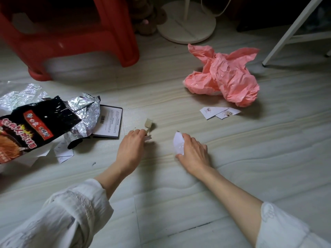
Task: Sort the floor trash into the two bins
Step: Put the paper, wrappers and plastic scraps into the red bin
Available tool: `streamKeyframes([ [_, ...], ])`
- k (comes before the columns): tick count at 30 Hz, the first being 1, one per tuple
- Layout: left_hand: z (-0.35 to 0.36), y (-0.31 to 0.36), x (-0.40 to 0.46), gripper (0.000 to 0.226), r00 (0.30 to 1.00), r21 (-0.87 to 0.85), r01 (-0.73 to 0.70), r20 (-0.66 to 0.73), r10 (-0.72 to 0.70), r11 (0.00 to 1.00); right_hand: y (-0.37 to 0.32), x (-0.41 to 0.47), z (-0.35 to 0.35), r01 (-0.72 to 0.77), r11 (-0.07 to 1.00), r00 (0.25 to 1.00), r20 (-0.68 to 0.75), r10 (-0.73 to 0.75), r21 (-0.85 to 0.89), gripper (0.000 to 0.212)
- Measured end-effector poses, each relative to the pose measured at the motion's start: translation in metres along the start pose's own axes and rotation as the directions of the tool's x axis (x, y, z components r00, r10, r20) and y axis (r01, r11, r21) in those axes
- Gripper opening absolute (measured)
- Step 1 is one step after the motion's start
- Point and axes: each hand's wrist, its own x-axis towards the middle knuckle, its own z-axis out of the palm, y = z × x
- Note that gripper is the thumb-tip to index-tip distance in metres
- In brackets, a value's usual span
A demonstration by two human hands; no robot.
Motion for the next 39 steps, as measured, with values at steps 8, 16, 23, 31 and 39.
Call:
streamKeyframes([
  [8,-0.087,-0.014,-0.076,0.034,0.988,-0.051,0.057,-0.141,-0.063,0.997,-0.058,-0.059,-0.061,0.095,0.987,0.995,0.020,-0.098,0.128,0.048],
  [16,-0.222,-0.023,-0.220,0.028,0.904,-0.392,0.037,-0.380,-0.198,0.919,-0.165,-0.192,-0.124,0.365,0.925,0.925,0.072,-0.374,0.108,0.030],
  [23,-0.302,-0.088,-0.358,0.031,0.817,-0.419,0.216,-0.417,-0.398,0.882,-0.285,-0.322,-0.131,0.578,0.797,0.751,0.270,-0.603,0.175,0.023],
  [31,-0.327,-0.177,-0.492,0.037,0.679,-0.387,0.568,-0.279,-0.680,0.726,-0.396,-0.427,-0.078,0.726,0.670,0.555,0.442,-0.704,0.154,0.046],
  [39,-0.298,-0.211,-0.559,0.035,0.655,-0.446,0.616,-0.168,-0.736,0.650,-0.421,-0.450,0.009,0.655,0.709,0.563,0.457,-0.689,0.263,0.023],
])
